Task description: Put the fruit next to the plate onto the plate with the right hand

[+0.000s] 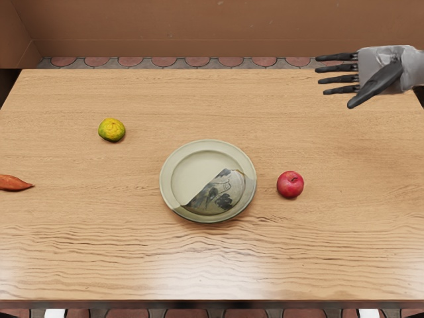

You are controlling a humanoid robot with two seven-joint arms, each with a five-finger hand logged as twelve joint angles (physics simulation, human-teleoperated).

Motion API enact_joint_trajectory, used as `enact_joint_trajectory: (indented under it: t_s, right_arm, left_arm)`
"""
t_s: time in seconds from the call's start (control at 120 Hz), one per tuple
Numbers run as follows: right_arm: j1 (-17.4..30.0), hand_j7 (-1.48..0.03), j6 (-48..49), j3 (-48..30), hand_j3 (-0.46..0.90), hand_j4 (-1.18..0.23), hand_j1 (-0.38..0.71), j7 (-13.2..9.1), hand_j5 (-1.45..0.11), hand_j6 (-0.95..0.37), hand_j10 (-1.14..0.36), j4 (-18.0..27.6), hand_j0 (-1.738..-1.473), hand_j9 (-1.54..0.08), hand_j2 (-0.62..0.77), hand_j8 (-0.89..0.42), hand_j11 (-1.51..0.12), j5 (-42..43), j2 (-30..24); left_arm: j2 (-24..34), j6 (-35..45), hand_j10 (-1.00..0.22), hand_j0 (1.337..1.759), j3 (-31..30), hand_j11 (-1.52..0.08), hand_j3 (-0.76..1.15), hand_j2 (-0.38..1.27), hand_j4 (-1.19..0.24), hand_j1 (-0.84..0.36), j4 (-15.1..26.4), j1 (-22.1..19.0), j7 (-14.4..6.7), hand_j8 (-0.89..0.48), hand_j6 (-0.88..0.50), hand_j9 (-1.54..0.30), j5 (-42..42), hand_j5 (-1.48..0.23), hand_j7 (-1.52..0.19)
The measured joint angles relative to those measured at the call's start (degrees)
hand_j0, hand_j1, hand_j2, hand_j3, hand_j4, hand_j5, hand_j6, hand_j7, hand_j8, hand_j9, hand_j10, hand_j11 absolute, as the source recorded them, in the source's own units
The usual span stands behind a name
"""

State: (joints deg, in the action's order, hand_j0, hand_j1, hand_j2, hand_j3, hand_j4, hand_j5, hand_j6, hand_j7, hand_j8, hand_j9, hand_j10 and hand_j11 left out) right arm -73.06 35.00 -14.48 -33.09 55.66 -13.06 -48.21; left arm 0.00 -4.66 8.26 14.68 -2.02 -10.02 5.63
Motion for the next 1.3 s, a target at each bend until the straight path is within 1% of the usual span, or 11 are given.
enact_joint_trajectory:
  t_s: [0.15,0.2,0.292,0.383,0.45,0.608,0.708,0.883,1.008,1.142,1.3]
  right_arm:
    - [-1.71,-0.02,0.02,0.72,0.0,-0.02,-0.33,-1.46,-0.02,-0.02,-0.02,-1.53,-1.658,-0.02,0.0,-0.02,-0.02,3.7,1.74]
    - [-2.85,-0.02,0.03,1.65,0.0,-0.02,-0.33,-1.63,-0.02,-0.02,-0.02,-0.02,-1.658,-0.02,0.0,-0.02,-0.02,8.05,2.02]
    - [-11.26,-0.02,0.01,12.52,0.0,-0.02,-0.33,-1.8,-0.02,-0.02,-0.02,6.59,-1.658,-0.02,0.0,-0.02,-0.02,14.45,2.69]
    - [-17.92,-0.02,-3.13,23.48,0.0,-0.02,-0.33,-1.87,-0.02,-0.02,-0.02,9.81,-1.658,-0.02,0.0,-0.02,-0.02,17.11,4.18]
    - [-20.19,-0.02,-9.58,29.66,0.0,-0.02,-0.33,-1.89,-0.02,-0.02,-0.02,11.24,-1.658,-0.02,0.0,-0.02,-0.02,19.53,6.39]
    - [-23.01,-0.03,-33.29,42.41,0.0,-0.02,-0.33,-1.91,-0.03,-0.02,-0.02,13.37,-1.658,-0.03,0.0,-0.02,-0.03,22.29,19.96]
    - [-23.84,-0.03,-40.26,44.99,0.0,-0.02,-0.32,-1.91,-0.03,-0.02,-0.02,15.71,-1.658,-0.03,0.0,-0.02,-0.03,22.75,24.36]
    - [-26.11,-0.03,-58.45,46.83,0.0,-0.03,-0.32,-1.91,-0.03,-0.03,-0.03,29.83,-1.658,-0.03,0.0,-0.03,-0.03,22.84,26.6]
    - [-27.74,-0.03,-64.73,48.05,0.0,-0.03,-0.32,-1.91,-0.03,-0.03,-0.03,37.32,-1.658,-0.03,0.0,-0.03,-0.03,22.57,24.96]
    - [-27.79,-0.06,-68.48,50.79,0.0,-0.05,-0.29,-1.91,-0.06,-0.05,-0.05,40.86,-1.658,-0.06,-0.01,-0.05,-0.06,22.48,25.59]
    - [-27.62,-0.09,-69.67,52.02,0.0,-0.07,-0.27,-1.91,-0.09,-0.07,-0.07,42.33,-1.658,-0.09,-0.01,-0.07,-0.09,20.68,29.95]
  left_arm:
    - [0.0,0.0,-0.01,1.658,0.01,-0.01,0.0,0.0,-0.01,0.34,0.0,0.0,0.0,-0.01,-0.01,-0.01,0.0,-0.01,-0.01]
    - [0.0,0.0,-0.01,1.658,0.01,-0.01,0.0,0.0,-0.01,0.34,0.0,0.0,0.0,-0.01,-0.01,-0.01,0.0,-0.01,-0.01]
    - [0.0,0.0,-0.01,1.658,0.01,-0.01,0.0,0.0,-0.01,0.34,0.0,0.0,0.0,-0.01,-0.01,-0.01,0.0,-0.01,-0.01]
    - [0.0,0.0,-0.01,1.658,0.0,-0.01,0.0,0.0,-0.01,0.34,0.0,0.0,0.0,-0.01,-0.01,-0.01,0.0,-0.01,-0.01]
    - [0.0,0.0,-0.01,1.658,0.01,-0.01,0.0,0.0,-0.01,0.34,0.0,0.0,0.0,-0.01,-0.01,-0.01,0.0,-0.01,-0.01]
    - [0.0,0.0,-0.01,1.658,0.0,-0.01,0.0,0.0,-0.01,0.34,0.0,0.04,0.0,-0.01,-0.01,-0.01,0.0,-0.01,-0.01]
    - [0.0,0.0,-0.01,1.658,0.0,-0.01,0.0,0.0,-0.01,0.34,0.0,0.0,0.0,-0.01,-0.01,-0.01,0.0,-0.01,-0.01]
    - [0.0,0.0,-0.01,1.658,0.0,-0.01,0.0,0.0,-0.01,0.34,0.0,0.0,0.0,-0.01,-0.01,-0.01,0.0,-0.01,-0.01]
    - [0.0,0.0,-0.01,1.658,0.0,-0.01,0.0,0.0,-0.01,0.34,0.0,0.0,0.0,-0.01,-0.01,-0.01,0.0,-0.01,-0.01]
    - [0.0,0.0,-0.01,1.658,0.0,-0.01,0.0,0.0,-0.01,0.34,0.0,0.0,0.0,-0.01,-0.01,-0.01,0.0,-0.01,-0.01]
    - [0.0,0.0,-0.01,1.658,0.0,-0.01,0.0,0.0,-0.01,0.34,0.01,0.0,0.0,-0.01,-0.01,-0.01,0.0,-0.01,-0.01]
